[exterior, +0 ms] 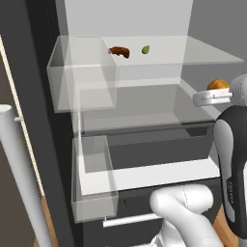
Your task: Open the fridge, remove the mango, lemon wedge, and chicken drumstick, and place them on any counter.
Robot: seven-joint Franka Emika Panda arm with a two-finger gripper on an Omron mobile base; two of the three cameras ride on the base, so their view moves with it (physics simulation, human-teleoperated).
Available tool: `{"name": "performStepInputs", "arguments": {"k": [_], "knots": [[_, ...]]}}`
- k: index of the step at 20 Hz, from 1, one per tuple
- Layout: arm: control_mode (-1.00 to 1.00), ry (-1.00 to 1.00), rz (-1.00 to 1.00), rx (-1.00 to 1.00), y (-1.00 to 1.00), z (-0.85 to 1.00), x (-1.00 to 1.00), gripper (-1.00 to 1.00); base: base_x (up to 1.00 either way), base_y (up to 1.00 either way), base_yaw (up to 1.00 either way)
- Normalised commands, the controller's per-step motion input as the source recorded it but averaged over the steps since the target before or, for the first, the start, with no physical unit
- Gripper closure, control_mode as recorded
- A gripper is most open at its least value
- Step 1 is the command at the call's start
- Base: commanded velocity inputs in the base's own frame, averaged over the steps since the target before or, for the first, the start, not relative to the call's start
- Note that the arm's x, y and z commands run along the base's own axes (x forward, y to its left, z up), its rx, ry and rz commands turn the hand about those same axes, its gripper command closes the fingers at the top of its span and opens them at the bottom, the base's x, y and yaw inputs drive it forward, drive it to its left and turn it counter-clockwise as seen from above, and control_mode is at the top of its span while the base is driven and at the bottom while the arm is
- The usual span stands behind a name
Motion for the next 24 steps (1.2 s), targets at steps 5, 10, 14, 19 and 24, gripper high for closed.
{"name": "performStepInputs", "arguments": {"k": [5,10,14,19,24], "knots": [[1.00,0.00,0.00,0.00,0.00,0.00,0.00,1.00,-0.97,0.17,0.00],[1.00,0.00,0.00,0.00,0.00,0.00,0.00,1.00,-0.95,0.44,0.00],[1.00,0.00,0.00,0.00,0.00,0.00,0.00,1.00,-1.00,0.21,-0.07],[1.00,0.00,0.00,0.00,0.00,0.00,0.00,1.00,-1.00,0.09,-0.29],[1.00,0.00,0.00,0.00,0.00,0.00,0.00,1.00,-1.00,0.29,-0.69]]}}
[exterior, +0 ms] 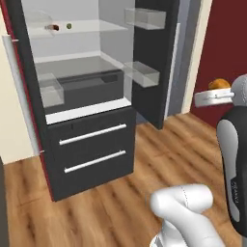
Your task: Open the fridge, remove the mango, lemon wedge, and chicken drumstick, and place them on any counter.
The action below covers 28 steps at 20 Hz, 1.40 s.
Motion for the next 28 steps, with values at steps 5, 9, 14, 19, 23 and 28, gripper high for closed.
{"name": "performStepInputs", "arguments": {"k": [5,9,14,19,23,28], "knots": [[1.00,0.00,0.00,0.00,0.00,0.00,0.00,1.00,-1.00,0.37,-0.71],[1.00,0.00,0.00,0.00,0.00,0.00,0.00,1.00,-1.00,0.30,-0.69],[1.00,0.00,0.00,0.00,0.00,0.00,0.00,1.00,-1.00,0.04,-0.72],[1.00,0.00,0.00,0.00,0.00,0.00,0.00,1.00,-0.58,-0.23,-0.62],[1.00,0.00,0.00,0.00,0.00,0.00,0.00,1.00,-0.29,-0.53,-0.57],[1.00,0.00,0.00,0.00,0.00,0.00,0.00,1.00,0.18,-0.44,-0.41]]}}
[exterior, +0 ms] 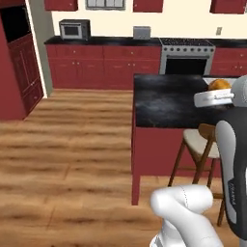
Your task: Open the fridge, remove the mango, lemon wedge, and chicken drumstick, and place them on any counter.
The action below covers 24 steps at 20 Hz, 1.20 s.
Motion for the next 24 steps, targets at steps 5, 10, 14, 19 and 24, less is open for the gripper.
{"name": "performStepInputs", "arguments": {"k": [5,10,14,19,24], "knots": [[1.00,0.00,0.00,0.00,0.00,0.00,0.00,1.00,0.39,-0.43,-0.36],[1.00,0.00,0.00,0.00,0.00,0.00,0.00,1.00,0.67,-0.33,-0.33],[1.00,0.00,0.00,0.00,0.00,0.00,0.00,1.00,0.75,-0.25,-0.30],[1.00,0.00,0.00,0.00,0.00,0.00,0.00,1.00,0.65,-0.08,-0.28],[1.00,0.00,0.00,0.00,0.00,0.00,0.00,1.00,0.60,0.00,-0.15]]}}
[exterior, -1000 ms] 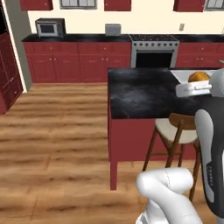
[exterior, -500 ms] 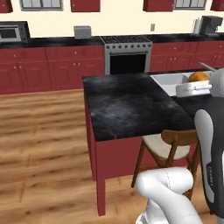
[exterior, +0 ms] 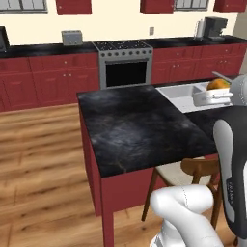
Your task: Open the fridge, remove the mango, lemon wedge, and chicken drumstick, and place them on any counter.
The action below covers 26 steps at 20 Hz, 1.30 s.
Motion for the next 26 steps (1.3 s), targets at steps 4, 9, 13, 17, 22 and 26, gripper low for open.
{"name": "performStepInputs", "arguments": {"k": [4,9,13,17,22,26], "knots": [[1.00,0.00,0.00,0.00,0.00,0.00,0.00,1.00,0.67,0.00,-0.03],[-1.00,0.25,0.02,0.00,0.02,-0.63,0.97,1.00,0.00,0.00,0.00],[-1.00,0.21,0.04,0.00,0.03,-0.71,0.97,1.00,0.00,0.00,0.00],[-1.00,0.21,0.06,0.00,0.00,-0.77,0.99,1.00,0.00,0.00,0.00],[-1.00,0.26,0.06,0.01,0.01,-0.76,1.00,1.00,0.00,0.00,0.00],[-1.00,0.24,0.03,0.00,0.09,-0.75,1.00,1.00,0.00,0.00,0.00]]}}
